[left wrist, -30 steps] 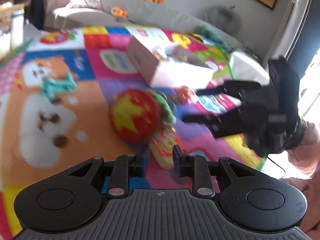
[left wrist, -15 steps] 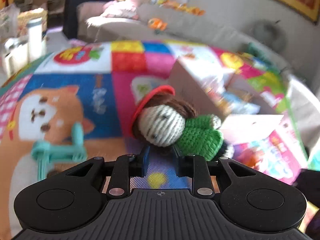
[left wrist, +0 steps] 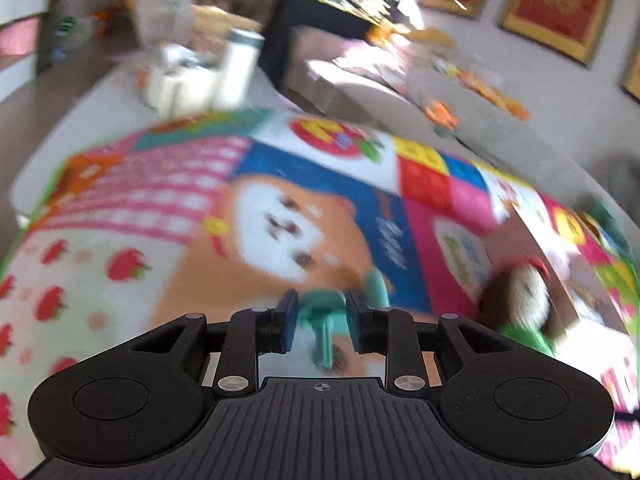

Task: Organize objects
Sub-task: 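Grasp the teal plastic toy with the left tool while the right tool grasps the pink cat figurine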

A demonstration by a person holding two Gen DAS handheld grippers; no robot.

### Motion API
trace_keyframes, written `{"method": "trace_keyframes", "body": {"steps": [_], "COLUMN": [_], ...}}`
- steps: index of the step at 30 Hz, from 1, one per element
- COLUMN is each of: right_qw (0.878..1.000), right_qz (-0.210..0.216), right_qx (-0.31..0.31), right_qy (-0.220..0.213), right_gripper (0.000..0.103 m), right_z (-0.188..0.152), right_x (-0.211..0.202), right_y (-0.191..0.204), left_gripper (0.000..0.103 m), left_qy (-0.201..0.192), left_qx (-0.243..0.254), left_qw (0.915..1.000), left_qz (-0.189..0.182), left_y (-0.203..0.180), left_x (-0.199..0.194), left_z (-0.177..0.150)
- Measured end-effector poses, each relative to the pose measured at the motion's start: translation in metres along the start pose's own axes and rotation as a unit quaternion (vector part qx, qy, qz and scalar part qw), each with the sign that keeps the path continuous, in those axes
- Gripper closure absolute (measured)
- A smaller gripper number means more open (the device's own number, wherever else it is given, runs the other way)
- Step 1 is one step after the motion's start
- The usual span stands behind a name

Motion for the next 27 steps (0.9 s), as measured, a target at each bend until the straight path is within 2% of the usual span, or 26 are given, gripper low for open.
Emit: {"method": "trace_keyframes", "body": {"steps": [2, 4, 6, 8, 13, 15, 18, 19, 22, 24, 27], "right_qw": [1.000, 1.000, 0.999, 0.999, 0.999, 0.999, 0.999, 0.999, 0.999, 0.998, 0.997], "right_qz": [-0.011, -0.021, -0.029, -0.034, -0.033, -0.031, -0.029, -0.031, -0.044, -0.056, -0.080], "right_qx": [0.007, 0.013, 0.019, 0.023, 0.019, 0.014, 0.009, 0.007, 0.002, 0.001, -0.005], "right_qy": [-0.004, -0.006, -0.005, -0.005, -0.010, -0.011, -0.014, -0.016, -0.018, -0.017, -0.016], "right_gripper": [0.015, 0.015, 0.014, 0.014, 0.014, 0.014, 0.013, 0.013, 0.013, 0.013, 0.013], "right_z": [0.001, 0.001, 0.002, 0.002, 0.003, 0.002, 0.001, 0.000, -0.004, -0.009, -0.015], "right_x": [-0.002, -0.004, -0.005, -0.004, -0.003, -0.005, -0.010, -0.013, -0.020, -0.021, -0.015], "right_y": [-0.007, -0.013, -0.018, -0.022, -0.020, -0.016, -0.014, -0.014, -0.018, -0.023, -0.030], "left_gripper": [0.074, 0.073, 0.073, 0.074, 0.074, 0.074, 0.072, 0.072, 0.080, 0.086, 0.089], "left_qy": [0.030, 0.038, 0.016, -0.006, -0.001, 0.012, 0.052, 0.045, 0.041, 0.048, 0.060], "left_qx": [0.038, 0.079, 0.132, 0.160, 0.132, 0.145, 0.171, 0.178, 0.169, 0.145, 0.144], "left_qw": [0.9966, 0.9908, 0.9875, 0.9854, 0.9900, 0.9886, 0.9837, 0.9829, 0.9848, 0.9882, 0.9874], "left_qz": [-0.067, -0.104, -0.085, -0.058, -0.050, -0.039, -0.020, -0.014, -0.002, -0.008, -0.027], "left_y": [-0.021, -0.038, -0.051, -0.058, -0.071, -0.078, -0.085, -0.086, -0.087, -0.084, -0.087], "left_x": [-0.005, -0.013, -0.021, -0.026, -0.010, 0.003, 0.029, 0.031, 0.033, 0.027, 0.009], "left_z": [-0.008, -0.015, -0.016, -0.017, -0.009, -0.012, -0.023, -0.026, -0.026, -0.026, -0.033]}}
Point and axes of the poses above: each gripper's, at about its wrist camera, not at the fingertips, and x roughly the way its jaws point, y to its left, z to its top, the point moved 3 cm from there along x, roughly the way its jaws point, and after that the axes turned 13 degrees about -y, right-handed, at the moved point
